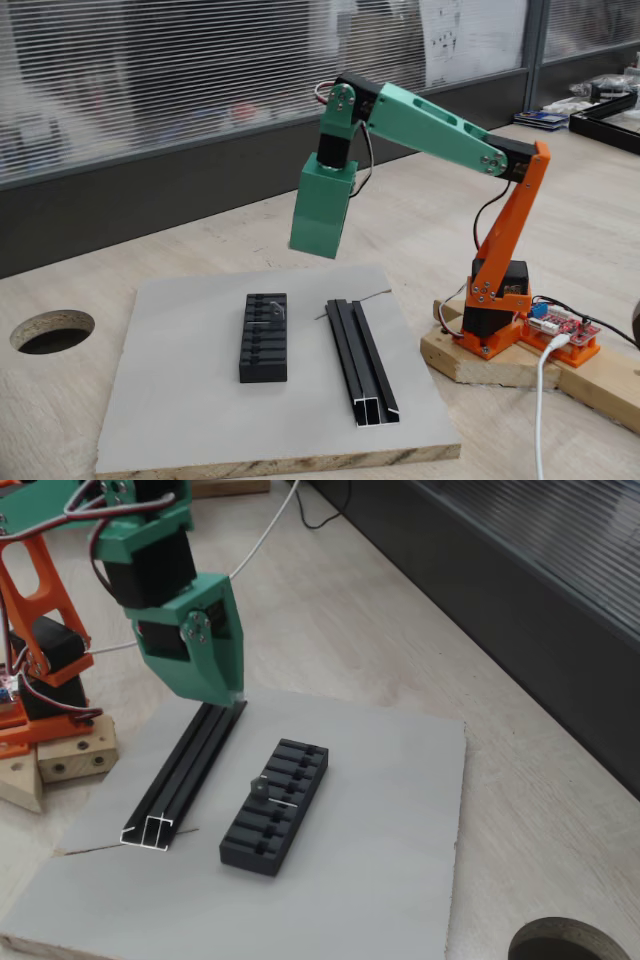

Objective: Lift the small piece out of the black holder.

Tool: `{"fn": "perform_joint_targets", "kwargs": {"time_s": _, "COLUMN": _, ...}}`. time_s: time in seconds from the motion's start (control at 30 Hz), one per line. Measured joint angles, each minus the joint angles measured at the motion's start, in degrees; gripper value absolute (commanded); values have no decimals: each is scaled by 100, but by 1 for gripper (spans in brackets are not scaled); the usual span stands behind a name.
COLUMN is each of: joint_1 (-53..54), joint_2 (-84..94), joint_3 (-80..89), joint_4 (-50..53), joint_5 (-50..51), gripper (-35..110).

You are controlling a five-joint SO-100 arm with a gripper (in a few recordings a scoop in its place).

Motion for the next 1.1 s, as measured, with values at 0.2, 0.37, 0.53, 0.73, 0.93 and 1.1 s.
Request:
{"fn": "perform_joint_targets", "kwargs": {"time_s": 0.2, "joint_1": -35, "joint_2": -97, "joint_3": 0, "joint_4": -44, "joint_5": 0, "gripper": 11}}
{"fn": "perform_joint_targets", "kwargs": {"time_s": 0.37, "joint_1": -44, "joint_2": -404, "joint_3": 0, "joint_4": -404, "joint_5": 0, "gripper": 20}}
{"fn": "perform_joint_targets", "kwargs": {"time_s": 0.53, "joint_1": -18, "joint_2": -422, "joint_3": 0, "joint_4": -800, "joint_5": 0, "gripper": 35}}
{"fn": "perform_joint_targets", "kwargs": {"time_s": 0.73, "joint_1": -18, "joint_2": -422, "joint_3": 387, "joint_4": -914, "joint_5": 0, "gripper": 38}}
{"fn": "perform_joint_targets", "kwargs": {"time_s": 0.93, "joint_1": -18, "joint_2": -422, "joint_3": 1055, "joint_4": -1230, "joint_5": -105, "gripper": 38}}
{"fn": "perform_joint_targets", "kwargs": {"time_s": 1.1, "joint_1": -18, "joint_2": -422, "joint_3": 1459, "joint_4": -2092, "joint_5": -984, "gripper": 38}}
